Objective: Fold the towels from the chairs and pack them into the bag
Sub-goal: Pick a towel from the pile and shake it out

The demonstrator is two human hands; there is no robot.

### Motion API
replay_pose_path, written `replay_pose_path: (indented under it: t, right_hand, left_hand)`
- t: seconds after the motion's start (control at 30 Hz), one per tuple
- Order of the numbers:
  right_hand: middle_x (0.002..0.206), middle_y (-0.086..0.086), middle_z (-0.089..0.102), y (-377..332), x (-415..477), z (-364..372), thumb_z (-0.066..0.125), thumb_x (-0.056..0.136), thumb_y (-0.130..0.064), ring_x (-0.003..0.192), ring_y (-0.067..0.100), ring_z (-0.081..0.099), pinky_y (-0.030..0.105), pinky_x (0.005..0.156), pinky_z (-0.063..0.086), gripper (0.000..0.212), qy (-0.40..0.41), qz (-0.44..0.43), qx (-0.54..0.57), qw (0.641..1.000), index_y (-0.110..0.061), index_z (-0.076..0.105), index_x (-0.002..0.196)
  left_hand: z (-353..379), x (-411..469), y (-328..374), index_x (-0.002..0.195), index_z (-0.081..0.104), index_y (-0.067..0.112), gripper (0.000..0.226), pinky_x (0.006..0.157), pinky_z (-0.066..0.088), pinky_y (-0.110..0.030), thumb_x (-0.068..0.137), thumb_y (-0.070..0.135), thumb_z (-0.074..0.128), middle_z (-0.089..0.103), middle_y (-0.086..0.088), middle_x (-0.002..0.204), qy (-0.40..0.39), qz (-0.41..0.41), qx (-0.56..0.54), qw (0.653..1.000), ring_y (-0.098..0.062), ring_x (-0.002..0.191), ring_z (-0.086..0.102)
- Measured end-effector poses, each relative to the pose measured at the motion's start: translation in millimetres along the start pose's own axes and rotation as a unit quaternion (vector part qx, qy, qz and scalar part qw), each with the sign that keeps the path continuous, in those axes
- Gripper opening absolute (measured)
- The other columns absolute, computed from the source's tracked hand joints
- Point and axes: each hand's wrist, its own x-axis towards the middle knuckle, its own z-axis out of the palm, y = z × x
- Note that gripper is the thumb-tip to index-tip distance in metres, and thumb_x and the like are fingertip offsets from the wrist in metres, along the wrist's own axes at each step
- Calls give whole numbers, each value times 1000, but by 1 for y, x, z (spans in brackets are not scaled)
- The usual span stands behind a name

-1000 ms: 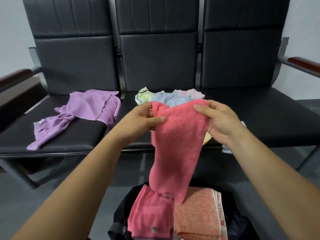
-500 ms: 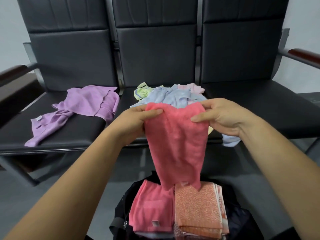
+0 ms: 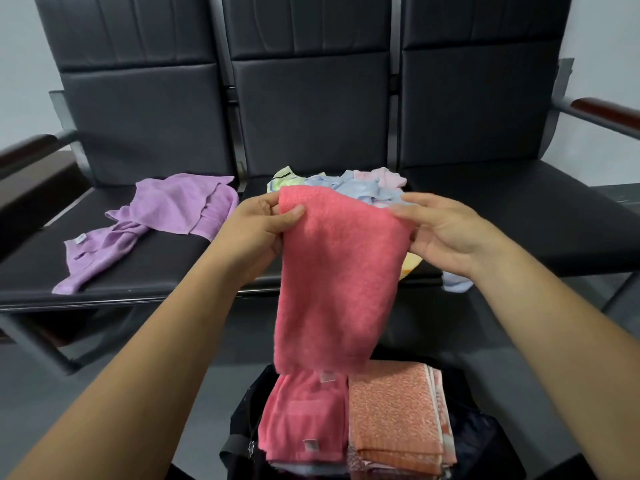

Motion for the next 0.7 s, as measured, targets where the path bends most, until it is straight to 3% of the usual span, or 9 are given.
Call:
replay_pose_path:
  t: [0.07,0.1,0.17,0.23,0.33,0.43,0.53,0.6,0.7]
  right_hand:
    - [111,18,75,-1,-3,0,72,83,9,102,27,74,37,85,62,51,-16,-5,-96,995,-4,58,130]
    - [106,17,76,0,-3,-1,74,83,7,102,30,74,40,91,60,43,-9,-20,-201,979,-6,66,123]
    - [95,13,77,2,-3,-1,80,83,-5,98,33,72,50,96,57,19,41,-81,-402,911,-15,79,99]
    - [90,13,76,3,-3,-1,78,87,-12,89,32,71,53,90,58,7,75,-125,-443,884,-19,78,88]
    - [87,8,74,4,-4,-2,70,95,-12,80,20,68,44,75,61,5,54,-111,-293,948,-16,71,95]
    - [84,4,70,0,-2,0,70,94,-10,71,15,65,34,62,55,11,68,-70,-143,985,-15,66,103]
    - [86,2,74,-9,-2,1,67,93,-5,75,12,70,27,66,57,25,35,-60,-10,998,-6,62,118]
    - [100,11,75,-16,-4,-2,69,86,4,89,19,74,29,78,60,39,-4,-63,-40,997,-3,61,124]
    - [109,16,73,-17,-4,-7,77,80,7,100,24,73,35,91,60,40,29,-97,-267,958,-12,71,115]
  left_hand:
    - [-7,2,-1,114,70,13,22,89,58,-29,101,4,54,77,-4,101,37,36,189,981,-13,94,71]
    - [-11,3,-2,108,72,22,20,91,58,-32,101,11,57,77,1,98,58,56,307,948,-10,94,71]
    - [-14,4,-3,104,74,27,13,91,59,-37,99,23,62,77,1,95,67,61,420,903,-15,95,73]
    - [-12,3,-5,108,75,20,15,87,61,-38,99,24,63,77,-9,99,73,36,373,924,-25,97,74]
    - [-2,2,-3,103,77,14,16,82,61,-37,97,24,66,75,-17,98,95,10,226,969,-26,87,70]
    - [0,4,-3,93,78,13,15,68,47,-27,92,25,69,62,-5,76,90,5,123,988,-16,68,53]
    - [-4,6,-4,112,72,7,29,80,55,-27,84,16,70,72,-8,95,8,5,60,998,-18,85,66]
    - [-6,8,-2,114,70,7,29,82,57,-24,85,5,68,77,-4,98,11,24,76,997,-14,92,72]
    - [-6,9,-2,103,71,8,16,75,56,-19,91,-1,65,78,0,87,52,45,122,990,-8,83,72]
